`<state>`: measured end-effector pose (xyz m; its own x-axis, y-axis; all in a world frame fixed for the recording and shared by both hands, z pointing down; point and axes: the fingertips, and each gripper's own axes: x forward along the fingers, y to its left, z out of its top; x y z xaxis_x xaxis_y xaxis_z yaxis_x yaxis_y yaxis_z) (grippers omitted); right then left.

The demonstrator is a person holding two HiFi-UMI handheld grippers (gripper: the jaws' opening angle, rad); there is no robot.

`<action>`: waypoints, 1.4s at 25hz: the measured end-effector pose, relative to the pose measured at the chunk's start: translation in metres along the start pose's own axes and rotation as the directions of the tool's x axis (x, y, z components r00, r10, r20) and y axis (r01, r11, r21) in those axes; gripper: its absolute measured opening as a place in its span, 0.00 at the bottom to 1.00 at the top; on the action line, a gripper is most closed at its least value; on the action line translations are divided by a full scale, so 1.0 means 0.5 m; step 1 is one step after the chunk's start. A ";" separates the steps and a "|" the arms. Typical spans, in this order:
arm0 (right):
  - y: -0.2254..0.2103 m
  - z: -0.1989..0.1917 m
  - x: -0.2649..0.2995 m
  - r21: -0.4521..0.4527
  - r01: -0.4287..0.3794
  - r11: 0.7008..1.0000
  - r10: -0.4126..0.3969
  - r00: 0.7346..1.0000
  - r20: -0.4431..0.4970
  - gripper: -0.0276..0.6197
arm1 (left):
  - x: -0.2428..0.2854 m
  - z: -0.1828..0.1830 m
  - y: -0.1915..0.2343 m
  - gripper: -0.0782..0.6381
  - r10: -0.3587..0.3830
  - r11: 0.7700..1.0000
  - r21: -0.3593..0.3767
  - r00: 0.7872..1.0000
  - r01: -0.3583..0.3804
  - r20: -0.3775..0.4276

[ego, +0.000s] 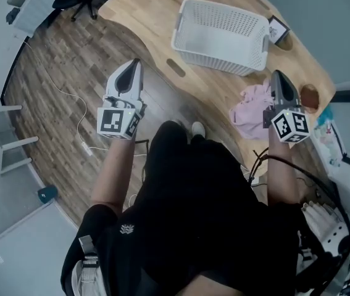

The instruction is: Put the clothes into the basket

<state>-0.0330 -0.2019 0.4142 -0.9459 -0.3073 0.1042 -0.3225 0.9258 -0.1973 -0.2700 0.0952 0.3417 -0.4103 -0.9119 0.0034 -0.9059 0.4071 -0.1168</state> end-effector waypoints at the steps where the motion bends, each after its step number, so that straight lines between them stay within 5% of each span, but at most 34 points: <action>1: -0.009 0.000 -0.003 0.001 0.014 1.000 -0.014 1.000 0.000 0.05 | 0.016 0.001 -0.004 0.12 -0.016 1.000 0.000 1.000 0.016 0.002; 9: -0.050 -0.003 -0.016 0.022 0.130 0.991 -0.131 0.991 0.022 0.05 | 0.146 0.004 -0.013 0.12 -0.158 0.987 0.001 0.987 0.158 0.038; 16: -0.065 0.004 0.004 0.024 0.288 0.957 -0.289 0.957 0.035 0.05 | 0.285 0.006 -0.013 0.12 -0.337 0.941 -0.012 0.939 0.339 0.065; 24: -0.050 0.030 0.019 0.028 0.468 0.883 -0.469 0.882 0.042 0.05 | 0.412 0.016 -0.036 0.12 -0.563 0.821 -0.037 0.820 0.569 0.102; 29: -0.054 0.042 -0.008 0.018 0.573 0.819 -0.574 0.818 0.047 0.05 | 0.473 0.011 -0.051 0.12 -0.642 0.759 -0.047 0.759 0.649 0.111; 35: -0.058 0.003 -0.114 0.034 0.691 0.722 -0.692 0.722 0.009 0.05 | 0.492 0.007 -0.170 0.12 -0.764 0.637 -0.019 0.634 0.771 0.123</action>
<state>0.0304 -0.2116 0.4123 -0.4604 -0.8642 0.2031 -0.8877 0.4485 -0.1039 -0.2934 -0.1640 0.3490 0.4445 -0.8953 -0.0307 -0.8952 -0.4426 -0.0527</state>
